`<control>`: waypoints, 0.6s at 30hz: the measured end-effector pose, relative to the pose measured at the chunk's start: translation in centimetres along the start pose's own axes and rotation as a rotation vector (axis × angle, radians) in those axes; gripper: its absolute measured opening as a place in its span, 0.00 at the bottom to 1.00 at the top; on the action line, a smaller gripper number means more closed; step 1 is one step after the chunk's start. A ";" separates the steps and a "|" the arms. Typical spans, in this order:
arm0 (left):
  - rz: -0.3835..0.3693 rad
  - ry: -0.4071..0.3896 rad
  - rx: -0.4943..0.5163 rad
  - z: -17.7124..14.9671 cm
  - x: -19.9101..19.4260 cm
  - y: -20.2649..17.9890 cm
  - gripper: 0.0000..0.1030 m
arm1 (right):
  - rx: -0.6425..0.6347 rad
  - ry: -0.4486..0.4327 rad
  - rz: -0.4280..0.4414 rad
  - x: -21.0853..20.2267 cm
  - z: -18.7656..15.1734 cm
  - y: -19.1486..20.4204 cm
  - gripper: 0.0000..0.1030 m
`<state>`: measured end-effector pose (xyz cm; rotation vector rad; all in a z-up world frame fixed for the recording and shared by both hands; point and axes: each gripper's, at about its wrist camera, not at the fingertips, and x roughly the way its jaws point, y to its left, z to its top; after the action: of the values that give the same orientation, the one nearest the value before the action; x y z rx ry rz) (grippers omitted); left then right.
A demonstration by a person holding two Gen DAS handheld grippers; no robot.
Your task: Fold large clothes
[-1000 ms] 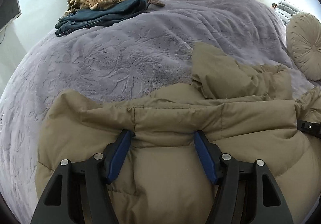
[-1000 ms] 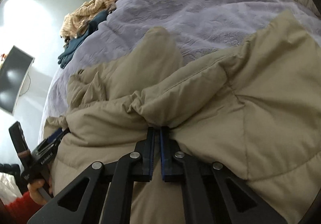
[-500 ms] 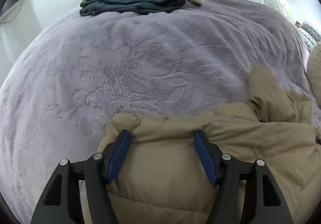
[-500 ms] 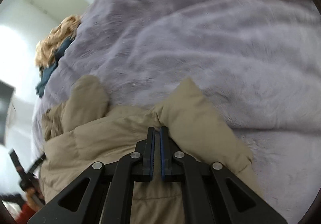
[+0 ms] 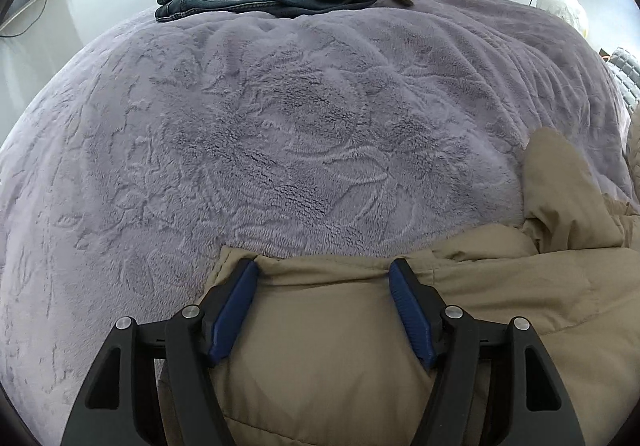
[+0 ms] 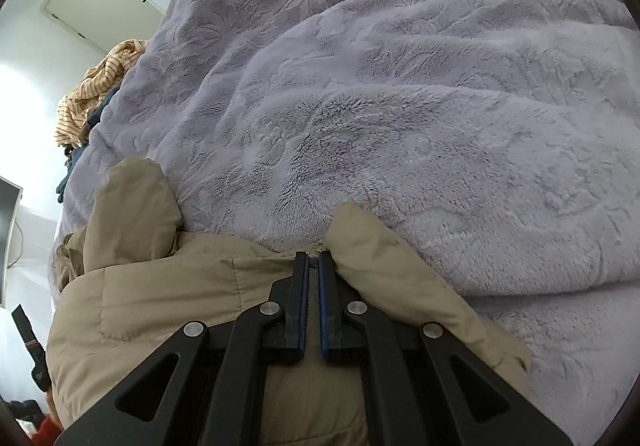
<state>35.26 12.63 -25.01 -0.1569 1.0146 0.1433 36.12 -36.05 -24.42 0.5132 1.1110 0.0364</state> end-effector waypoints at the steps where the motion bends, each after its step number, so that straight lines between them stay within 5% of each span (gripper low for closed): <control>1: 0.007 0.003 0.004 0.2 0.0 -0.1 0.68 | 0.000 0.002 -0.011 -0.2 0.0 0.2 0.02; 7: 0.057 0.010 -0.038 1.2 -4.2 0.3 0.68 | 0.020 -0.009 -0.063 -4.3 0.0 2.1 0.08; 11: 0.000 -0.019 -0.039 -0.8 -10.4 1.4 0.68 | -0.008 -0.039 -0.018 -8.8 -1.7 3.1 0.08; 15: -0.058 0.033 -0.035 -4.4 -14.3 2.2 0.68 | 0.034 -0.004 0.060 -12.5 -5.5 2.8 0.09; 18: -0.122 0.111 -0.083 -7.5 -15.7 2.7 0.96 | 0.048 0.038 0.089 -14.0 -8.9 2.5 0.09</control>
<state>20.36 13.10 -15.70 -0.3041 1.1074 0.0661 22.58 -34.44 -14.56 0.6069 1.1283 0.0978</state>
